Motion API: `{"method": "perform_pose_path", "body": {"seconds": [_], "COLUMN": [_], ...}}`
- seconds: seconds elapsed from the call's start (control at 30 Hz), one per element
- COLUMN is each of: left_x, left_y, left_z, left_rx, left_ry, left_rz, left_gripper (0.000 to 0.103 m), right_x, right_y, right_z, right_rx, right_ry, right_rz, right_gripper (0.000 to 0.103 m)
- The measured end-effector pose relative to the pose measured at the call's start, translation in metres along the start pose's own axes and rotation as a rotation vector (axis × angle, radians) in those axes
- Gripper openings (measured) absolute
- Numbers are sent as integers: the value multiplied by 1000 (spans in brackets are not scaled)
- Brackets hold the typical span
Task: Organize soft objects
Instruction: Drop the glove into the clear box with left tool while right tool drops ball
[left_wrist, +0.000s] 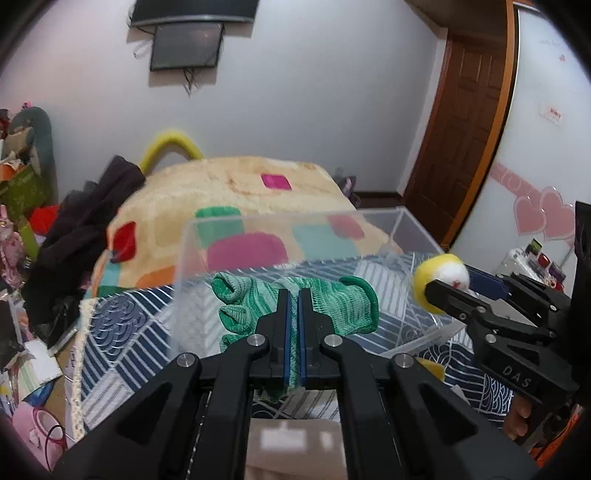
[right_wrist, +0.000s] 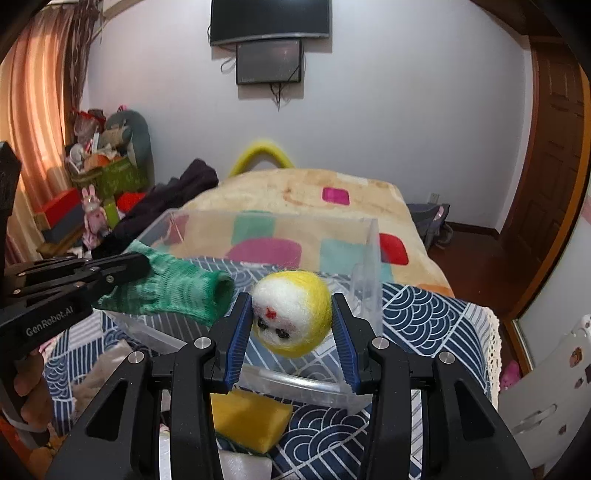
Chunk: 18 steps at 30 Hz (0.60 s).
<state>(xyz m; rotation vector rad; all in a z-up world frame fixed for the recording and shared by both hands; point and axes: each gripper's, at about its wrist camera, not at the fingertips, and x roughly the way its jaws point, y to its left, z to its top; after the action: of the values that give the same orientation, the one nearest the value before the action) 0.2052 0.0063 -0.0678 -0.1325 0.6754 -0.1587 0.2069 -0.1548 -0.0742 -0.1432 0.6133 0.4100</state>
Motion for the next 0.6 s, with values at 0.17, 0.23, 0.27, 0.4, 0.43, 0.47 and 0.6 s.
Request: {"method": "perform_pose_path", "body": {"seconds": [0.17, 0.23, 0.27, 0.4, 0.43, 0.47, 0.6], "left_x": [8, 8, 7, 0, -5, -8, -26], "left_y": [-9, -12, -12, -11, -10, -9, -5], "left_z": [-6, -8, -8, -7, -7, -6, -4], "left_rx": [30, 37, 36, 28, 21, 17, 7], "left_ry": [21, 24, 25, 13, 4, -3, -41], "left_rz": [22, 19, 18, 14, 10, 10, 13], "left_gripper": [5, 11, 15, 26, 31, 35, 43], "right_x": [10, 11, 11, 0, -3, -4, -19], "right_y": [0, 0, -2, -1, -1, 0, 1], "right_z": [-1, -2, -2, 0, 1, 3, 7], "right_rx": [-14, -9, -9, -10, -14, -14, -4], "right_ry": [44, 58, 60, 28, 18, 13, -23], "right_rz": [6, 8, 9, 4, 1, 1, 6], "right_gripper": [41, 42, 47, 68, 69, 70, 77]}}
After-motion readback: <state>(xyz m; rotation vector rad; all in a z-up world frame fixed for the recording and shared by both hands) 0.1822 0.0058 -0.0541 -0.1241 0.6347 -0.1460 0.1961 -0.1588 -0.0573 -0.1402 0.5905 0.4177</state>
